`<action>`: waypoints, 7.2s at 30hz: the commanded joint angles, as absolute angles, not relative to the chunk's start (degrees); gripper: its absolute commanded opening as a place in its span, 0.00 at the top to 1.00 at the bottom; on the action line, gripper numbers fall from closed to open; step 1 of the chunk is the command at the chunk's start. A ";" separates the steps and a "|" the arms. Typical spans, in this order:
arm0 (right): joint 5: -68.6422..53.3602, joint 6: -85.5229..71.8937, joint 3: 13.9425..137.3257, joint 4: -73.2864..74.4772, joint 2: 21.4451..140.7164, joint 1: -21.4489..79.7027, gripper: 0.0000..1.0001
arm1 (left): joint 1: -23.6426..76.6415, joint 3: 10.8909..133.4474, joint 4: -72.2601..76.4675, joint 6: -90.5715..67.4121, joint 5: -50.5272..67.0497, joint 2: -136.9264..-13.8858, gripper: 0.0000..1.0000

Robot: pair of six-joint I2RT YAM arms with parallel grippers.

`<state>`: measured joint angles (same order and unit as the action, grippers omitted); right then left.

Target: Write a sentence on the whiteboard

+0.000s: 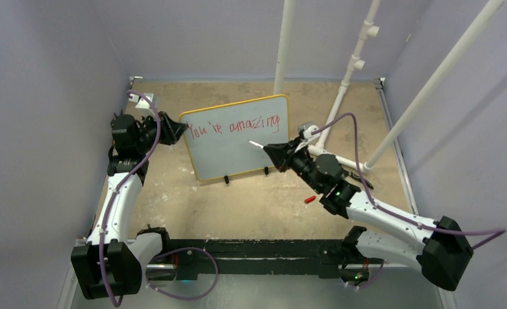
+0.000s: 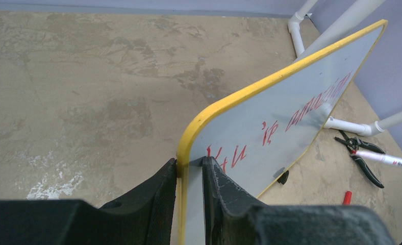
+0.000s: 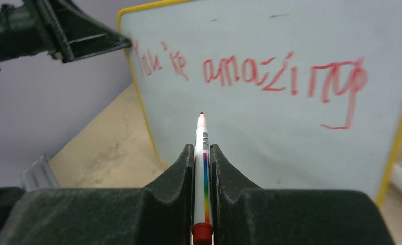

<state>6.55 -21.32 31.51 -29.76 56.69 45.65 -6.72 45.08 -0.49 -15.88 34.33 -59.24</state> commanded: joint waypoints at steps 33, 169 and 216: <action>20.46 -17.89 48.66 -46.57 94.59 60.25 1.00 | -6.91 44.03 2.11 -15.83 35.29 -58.63 0.77; 18.66 -15.84 40.86 -42.57 86.89 56.87 1.00 | -6.87 44.12 2.18 -15.91 35.58 -58.54 0.77; 3.72 -17.08 38.35 -43.65 79.06 50.01 1.00 | -6.88 43.95 1.93 -15.74 35.51 -58.62 0.76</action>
